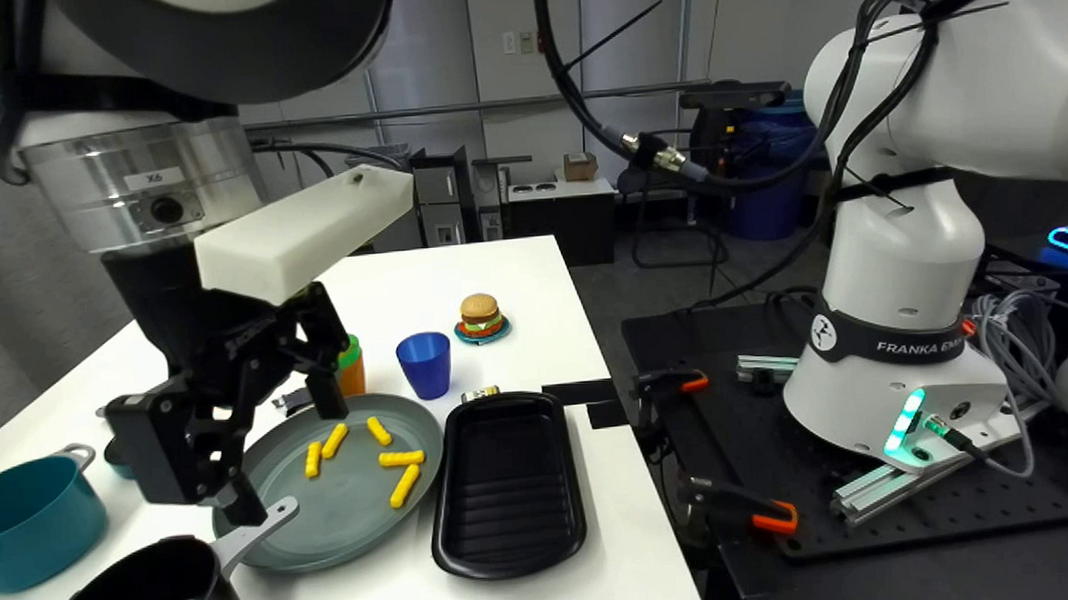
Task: Open the oven
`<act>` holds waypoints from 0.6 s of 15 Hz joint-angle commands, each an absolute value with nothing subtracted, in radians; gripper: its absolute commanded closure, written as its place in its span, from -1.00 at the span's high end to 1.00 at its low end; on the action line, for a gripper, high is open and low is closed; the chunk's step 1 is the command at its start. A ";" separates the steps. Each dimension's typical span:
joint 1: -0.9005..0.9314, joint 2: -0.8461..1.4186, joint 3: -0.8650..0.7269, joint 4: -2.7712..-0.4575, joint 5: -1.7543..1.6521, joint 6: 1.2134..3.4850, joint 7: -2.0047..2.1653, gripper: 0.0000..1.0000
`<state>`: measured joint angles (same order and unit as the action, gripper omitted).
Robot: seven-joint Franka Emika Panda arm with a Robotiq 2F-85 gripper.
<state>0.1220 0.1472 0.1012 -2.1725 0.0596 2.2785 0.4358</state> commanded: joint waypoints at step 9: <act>0.159 0.223 0.093 -2.098 0.041 2.283 0.469 1.00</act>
